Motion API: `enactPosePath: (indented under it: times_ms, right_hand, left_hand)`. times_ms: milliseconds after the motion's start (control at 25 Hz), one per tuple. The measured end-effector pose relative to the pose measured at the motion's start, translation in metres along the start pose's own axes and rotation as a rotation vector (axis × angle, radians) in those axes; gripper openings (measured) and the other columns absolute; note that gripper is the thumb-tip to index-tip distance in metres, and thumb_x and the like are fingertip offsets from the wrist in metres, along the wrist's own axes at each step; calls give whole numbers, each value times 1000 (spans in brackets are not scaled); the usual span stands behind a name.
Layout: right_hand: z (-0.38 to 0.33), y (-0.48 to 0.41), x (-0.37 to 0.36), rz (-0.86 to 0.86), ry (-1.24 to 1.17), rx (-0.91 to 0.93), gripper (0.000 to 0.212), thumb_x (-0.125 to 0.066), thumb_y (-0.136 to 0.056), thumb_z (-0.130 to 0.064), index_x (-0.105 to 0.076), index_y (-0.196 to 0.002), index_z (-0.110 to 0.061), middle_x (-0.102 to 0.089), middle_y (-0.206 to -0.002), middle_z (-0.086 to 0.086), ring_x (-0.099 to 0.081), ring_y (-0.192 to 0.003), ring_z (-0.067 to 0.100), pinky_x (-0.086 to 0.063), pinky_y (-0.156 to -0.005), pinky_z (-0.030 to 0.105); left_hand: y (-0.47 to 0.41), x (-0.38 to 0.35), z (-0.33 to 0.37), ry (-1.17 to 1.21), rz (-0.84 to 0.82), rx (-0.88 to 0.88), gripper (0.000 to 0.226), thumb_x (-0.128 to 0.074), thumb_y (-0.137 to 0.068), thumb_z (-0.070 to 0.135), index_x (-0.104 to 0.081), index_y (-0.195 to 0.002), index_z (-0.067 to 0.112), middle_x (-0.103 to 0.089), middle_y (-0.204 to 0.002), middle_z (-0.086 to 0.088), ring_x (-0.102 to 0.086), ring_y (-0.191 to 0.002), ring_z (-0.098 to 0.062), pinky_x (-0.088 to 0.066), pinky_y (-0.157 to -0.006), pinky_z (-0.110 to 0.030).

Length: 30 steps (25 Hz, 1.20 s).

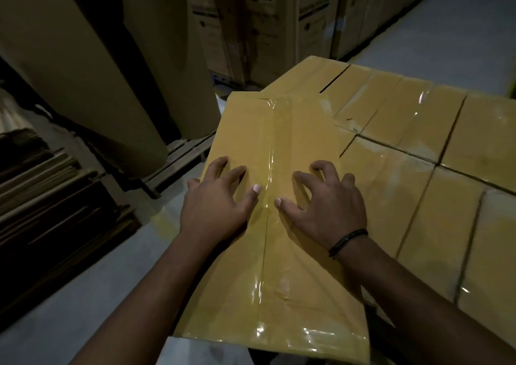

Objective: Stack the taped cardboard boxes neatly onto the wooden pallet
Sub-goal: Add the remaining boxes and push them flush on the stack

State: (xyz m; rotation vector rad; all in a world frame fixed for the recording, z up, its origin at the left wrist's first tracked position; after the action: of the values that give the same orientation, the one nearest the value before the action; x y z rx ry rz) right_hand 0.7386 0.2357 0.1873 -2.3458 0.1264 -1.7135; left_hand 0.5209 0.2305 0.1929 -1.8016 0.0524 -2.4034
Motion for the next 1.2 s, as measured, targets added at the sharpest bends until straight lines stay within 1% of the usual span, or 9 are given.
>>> enactPosePath:
  times_ms: [120,200,280,360,600,800,880,960,1200]
  right_hand:
    - [-49,-60,-29,39,-16,0,65,-54,-77,-78,-60,-129,-40,-42,-144,-7,-46,-114,31,-46,-88,39]
    - [-84,-111,-50,37,-52,-45,62,-54,-77,-78,-62,-126,-41,-42,-143,-9,-45,-114,31,-45,-89,39]
    - [-117,-152,-69,14,-77,-78,61,-52,-78,-79,-60,-127,-43,-40,-143,-12,-44,-115,29,-44,-91,39]
    - [-144,-198,-87,0,-108,-102,61,-50,-79,-78,-57,-130,-44,-38,-144,-13,-43,-117,28,-44,-92,38]
    - [-191,-274,-127,46,-66,-154,59,-54,-81,-75,-59,-129,-41,-42,-142,-9,-46,-117,33,-48,-91,43]
    - [-224,-292,-177,87,-11,-344,56,-52,-82,-72,-60,-128,-40,-42,-141,-8,-46,-116,33,-47,-92,42]
    - [-236,-292,-196,110,20,-439,55,-53,-83,-71,-60,-127,-39,-42,-140,-8,-47,-115,33,-47,-91,41]
    - [-248,-291,-213,128,33,-524,56,-53,-83,-72,-60,-128,-39,-41,-140,-9,-47,-113,32,-47,-90,40]
    - [-267,-278,-262,154,61,-744,57,-56,-81,-72,-62,-127,-40,-42,-140,-9,-47,-113,32,-46,-91,39]
  left_hand:
    - [-63,5,-55,-17,8,-30,75,-30,-85,81,-44,-150,45,-24,-165,12,-39,-141,-37,-39,-107,-51]
    - [-114,17,-94,6,9,4,73,-33,-86,80,-48,-148,44,-26,-164,11,-37,-142,-37,-38,-108,-52]
    - [-158,35,-123,32,20,34,71,-34,-86,79,-52,-145,44,-29,-163,12,-36,-142,-37,-38,-108,-54]
    - [-205,47,-148,36,16,7,69,-36,-88,79,-52,-145,44,-28,-163,13,-35,-142,-37,-40,-107,-54]
    - [-304,45,-210,86,-6,-67,71,-35,-85,82,-55,-142,43,-30,-161,11,-39,-140,-35,-37,-111,-55]
    - [-365,27,-243,87,-116,-213,63,-45,-91,75,-58,-141,39,-30,-162,5,-38,-140,-37,-36,-111,-54]
    - [-385,16,-256,67,-157,-283,69,-40,-87,80,-60,-139,39,-30,-162,3,-40,-137,-39,-36,-109,-52]
    - [-398,6,-269,97,-173,-362,73,-37,-82,82,-62,-135,40,-32,-161,4,-45,-134,-39,-38,-109,-50]
    - [-421,-35,-294,161,-278,-482,66,-48,-81,79,-64,-131,38,-33,-159,9,-45,-126,-38,-43,-105,-49]
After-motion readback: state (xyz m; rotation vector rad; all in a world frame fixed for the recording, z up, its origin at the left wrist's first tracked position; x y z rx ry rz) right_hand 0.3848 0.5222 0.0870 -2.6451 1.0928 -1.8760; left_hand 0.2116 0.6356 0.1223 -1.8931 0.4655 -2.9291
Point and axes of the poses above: each hand's wrist, its own y-axis away from the middle knuckle, its own x-axis out of the back of the hand, z = x × y, the point moved 5 cm from there along -y, towards the middle knuckle
